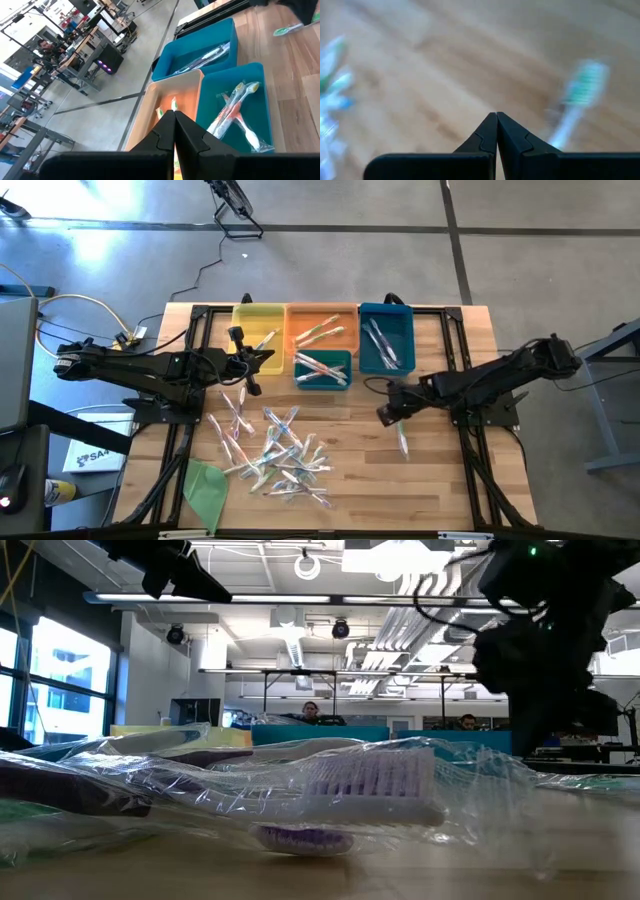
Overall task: Pick & Place Toothbrushes
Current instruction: Put the green toothbrush into the orange bin
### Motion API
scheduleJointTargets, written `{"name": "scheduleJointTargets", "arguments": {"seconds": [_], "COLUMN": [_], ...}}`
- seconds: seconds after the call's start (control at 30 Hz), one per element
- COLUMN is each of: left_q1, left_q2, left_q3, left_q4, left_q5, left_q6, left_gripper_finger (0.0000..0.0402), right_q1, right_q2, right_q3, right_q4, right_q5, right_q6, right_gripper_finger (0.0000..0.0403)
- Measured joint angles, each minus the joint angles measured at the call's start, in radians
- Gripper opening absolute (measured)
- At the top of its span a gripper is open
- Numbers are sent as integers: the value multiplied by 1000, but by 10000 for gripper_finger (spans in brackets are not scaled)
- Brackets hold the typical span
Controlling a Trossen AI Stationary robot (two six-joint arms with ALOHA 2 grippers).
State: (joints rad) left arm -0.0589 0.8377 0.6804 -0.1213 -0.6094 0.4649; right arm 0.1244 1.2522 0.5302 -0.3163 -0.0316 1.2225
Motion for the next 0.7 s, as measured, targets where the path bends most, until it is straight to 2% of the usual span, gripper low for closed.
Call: {"name": "scheduleJointTargets", "arguments": {"seconds": [0.17,0.33,0.53,0.7], "left_q1": [0,0,0,0], "left_q2": [0,0,0,0], "left_q3": [0,0,0,0], "left_q4": [11,22,21,21], "left_q5": [0,0,0,0], "left_q6": [-2,-2,-2,-2], "left_gripper_finger": [0,0,0,0], "right_q1": [26,26,26,26], "right_q2": [-1,-1,-1,-2], "right_q3": [95,217,324,365], "right_q4": [-16,-212,-485,-618], "right_q5": [71,171,269,279], "right_q6": [-88,-91,45,196], "right_gripper_finger": [2,2,2,2]}}
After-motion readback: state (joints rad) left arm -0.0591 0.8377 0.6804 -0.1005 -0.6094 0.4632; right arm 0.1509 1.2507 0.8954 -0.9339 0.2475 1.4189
